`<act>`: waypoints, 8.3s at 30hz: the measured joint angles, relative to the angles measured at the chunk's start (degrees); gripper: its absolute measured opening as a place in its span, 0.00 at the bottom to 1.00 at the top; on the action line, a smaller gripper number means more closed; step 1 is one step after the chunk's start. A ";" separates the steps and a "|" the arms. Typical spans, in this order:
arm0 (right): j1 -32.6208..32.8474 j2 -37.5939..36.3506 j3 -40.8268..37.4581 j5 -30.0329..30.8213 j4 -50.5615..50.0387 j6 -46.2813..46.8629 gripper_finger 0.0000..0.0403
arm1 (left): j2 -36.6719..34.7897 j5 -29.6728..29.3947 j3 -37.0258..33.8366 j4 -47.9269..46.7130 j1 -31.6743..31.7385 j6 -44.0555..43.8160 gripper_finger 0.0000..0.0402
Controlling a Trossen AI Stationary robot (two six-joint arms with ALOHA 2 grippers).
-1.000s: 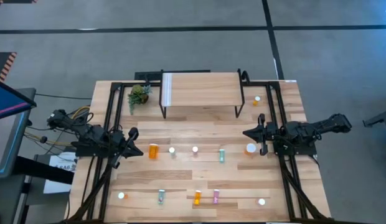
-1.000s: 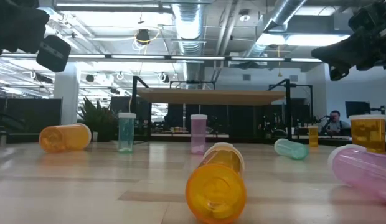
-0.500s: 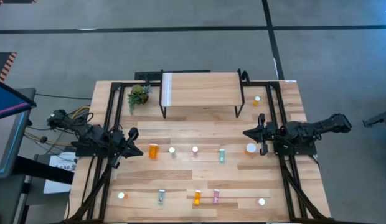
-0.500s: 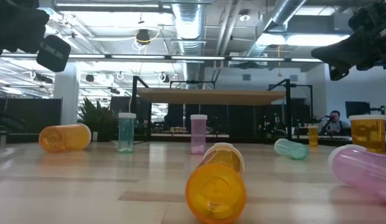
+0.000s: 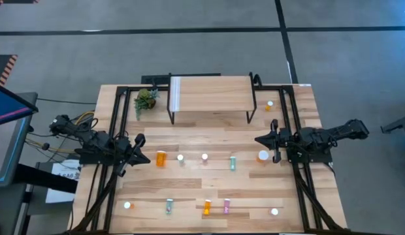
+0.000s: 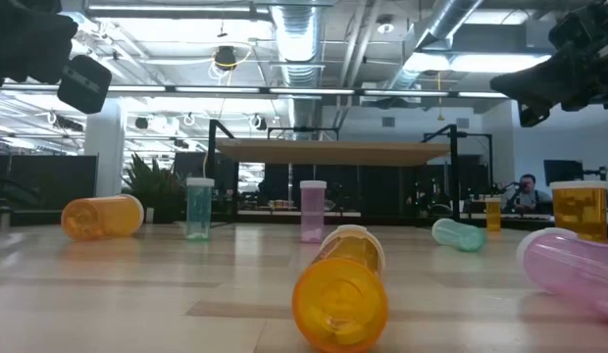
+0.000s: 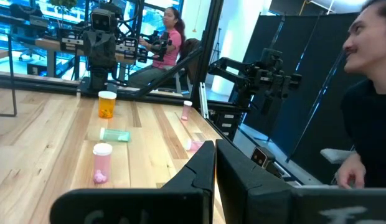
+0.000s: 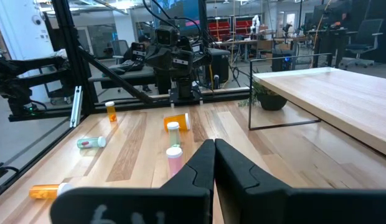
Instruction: Pick and place medicine bottles onto shelf by color
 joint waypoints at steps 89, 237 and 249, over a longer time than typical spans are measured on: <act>-0.01 0.01 0.00 0.00 -0.02 -0.02 0.08 | -0.02 0.00 0.00 0.02 0.00 0.00 0.00; -6.49 4.23 7.52 10.95 0.66 -1.09 0.41 | -0.01 0.00 0.00 0.01 0.01 0.00 0.00; -6.49 4.21 7.52 10.95 1.07 -0.93 0.41 | -0.02 0.00 -0.01 0.01 0.00 0.00 0.00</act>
